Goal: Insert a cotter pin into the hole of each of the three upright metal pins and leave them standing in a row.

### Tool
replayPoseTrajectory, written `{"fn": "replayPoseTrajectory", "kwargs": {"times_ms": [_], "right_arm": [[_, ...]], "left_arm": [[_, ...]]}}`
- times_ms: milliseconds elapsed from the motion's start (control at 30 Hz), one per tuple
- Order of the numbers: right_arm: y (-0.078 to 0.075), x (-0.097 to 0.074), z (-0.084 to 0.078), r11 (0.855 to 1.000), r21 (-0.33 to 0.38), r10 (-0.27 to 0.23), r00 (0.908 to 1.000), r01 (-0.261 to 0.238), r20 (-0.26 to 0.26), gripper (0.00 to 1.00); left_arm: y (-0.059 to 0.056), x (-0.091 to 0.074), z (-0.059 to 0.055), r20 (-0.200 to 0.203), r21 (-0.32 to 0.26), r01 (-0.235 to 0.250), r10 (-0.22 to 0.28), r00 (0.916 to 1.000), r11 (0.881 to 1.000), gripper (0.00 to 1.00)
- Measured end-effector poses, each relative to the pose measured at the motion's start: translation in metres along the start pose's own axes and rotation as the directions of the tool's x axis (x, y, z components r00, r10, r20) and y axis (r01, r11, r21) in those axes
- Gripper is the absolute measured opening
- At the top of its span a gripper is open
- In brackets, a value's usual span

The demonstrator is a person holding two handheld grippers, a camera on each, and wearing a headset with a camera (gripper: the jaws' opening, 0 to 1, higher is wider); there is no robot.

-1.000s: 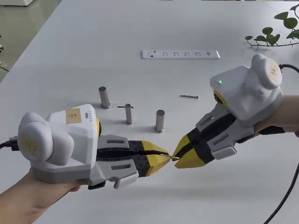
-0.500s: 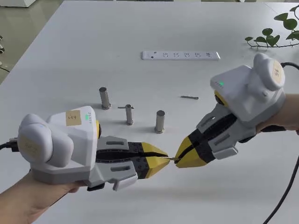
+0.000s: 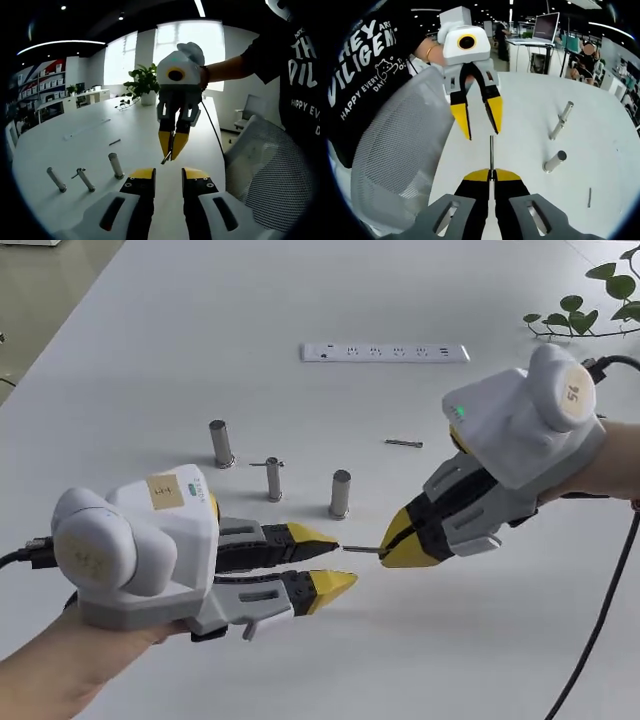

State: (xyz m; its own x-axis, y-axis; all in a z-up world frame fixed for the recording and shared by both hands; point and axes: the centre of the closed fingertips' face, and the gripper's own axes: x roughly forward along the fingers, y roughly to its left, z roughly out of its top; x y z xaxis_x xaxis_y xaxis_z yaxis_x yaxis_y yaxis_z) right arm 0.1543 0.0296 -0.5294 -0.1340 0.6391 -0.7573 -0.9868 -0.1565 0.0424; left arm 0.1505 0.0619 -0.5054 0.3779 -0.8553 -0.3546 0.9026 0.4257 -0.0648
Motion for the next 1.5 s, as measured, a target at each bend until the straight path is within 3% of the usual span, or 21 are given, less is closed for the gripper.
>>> {"fn": "replayPoseTrajectory", "kwargs": {"times_ms": [167, 433, 633, 867, 1167, 1500], "right_arm": [[-0.017, -0.003, -0.012, 0.998, 0.012, -0.054, 0.9969, 0.055, -0.058, 0.0], [-0.043, -0.005, -0.028, 0.989, 0.037, -0.136, 0.9829, 0.142, -0.124, 0.0], [-0.058, -0.005, -0.036, 0.984, 0.045, -0.165, 0.9736, 0.174, -0.158, 0.0], [-0.077, -0.006, -0.046, 0.976, 0.06, -0.194, 0.9627, 0.208, -0.189, 0.0], [-0.09, -0.003, -0.05, 0.977, 0.063, -0.188, 0.9612, 0.204, -0.202, 0.0], [-0.104, -0.002, -0.052, 0.979, 0.037, -0.188, 0.9586, 0.2, -0.214, 0.0]], "left_arm": [[0.02, -0.001, -0.007, -0.01, -0.018, -0.095, 0.095, 0.9954, 0.995, 0.2], [0.043, 0.004, -0.015, -0.027, -0.016, -0.213, 0.212, 0.9769, 0.977, 0.21], [0.064, 0.009, -0.018, -0.028, -0.048, -0.307, 0.306, 0.9515, 0.95, 0.21], [0.078, 0.019, -0.023, -0.037, -0.094, -0.357, 0.356, 0.9339, 0.929, 0.21], [0.091, 0.03, -0.036, -0.072, -0.146, -0.397, 0.39, 0.9179, 0.906, 0.2], [0.099, 0.045, -0.041, -0.083, -0.159, -0.411, 0.403, 0.9114, 0.897, 0.2]]}}
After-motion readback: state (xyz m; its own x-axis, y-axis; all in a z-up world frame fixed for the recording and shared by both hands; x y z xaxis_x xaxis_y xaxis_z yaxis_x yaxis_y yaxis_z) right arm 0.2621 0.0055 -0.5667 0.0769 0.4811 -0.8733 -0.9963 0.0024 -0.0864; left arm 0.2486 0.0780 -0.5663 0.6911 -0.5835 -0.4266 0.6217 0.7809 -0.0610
